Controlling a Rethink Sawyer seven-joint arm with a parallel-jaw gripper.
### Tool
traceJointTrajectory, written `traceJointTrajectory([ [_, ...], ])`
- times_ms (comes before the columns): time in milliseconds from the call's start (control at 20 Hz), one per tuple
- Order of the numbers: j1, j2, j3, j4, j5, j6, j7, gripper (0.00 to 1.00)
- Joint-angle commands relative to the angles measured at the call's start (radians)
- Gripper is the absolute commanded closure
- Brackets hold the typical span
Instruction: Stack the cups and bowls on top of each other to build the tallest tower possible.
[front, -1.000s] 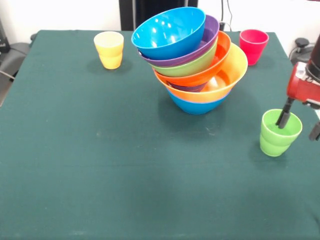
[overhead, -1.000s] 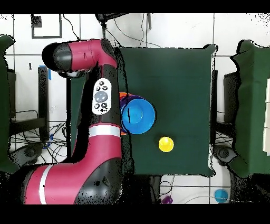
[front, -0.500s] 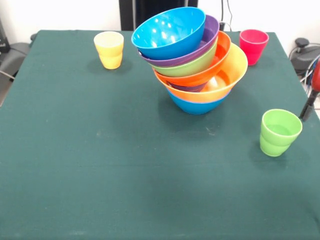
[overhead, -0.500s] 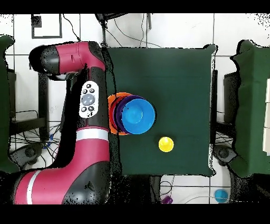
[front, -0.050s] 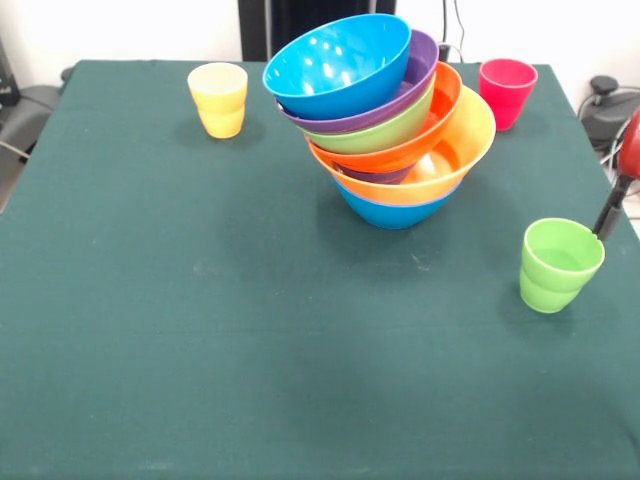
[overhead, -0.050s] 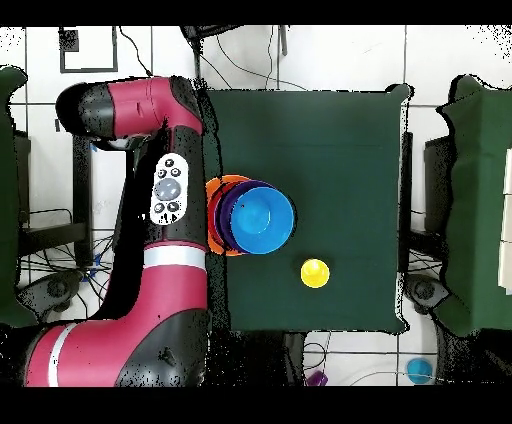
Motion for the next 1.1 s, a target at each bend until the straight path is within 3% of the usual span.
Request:
traceJointTrajectory([
  [50, -0.019, -0.008, 0.036, 0.112, -0.003, 0.013, 0.117, 0.0],
  [600, -0.006, -0.035, 0.04, 0.17, 0.013, 0.003, 0.1, 0.0],
  [1100, 0.007, -0.064, 0.049, 0.273, 0.02, -0.069, 0.096, 0.0],
])
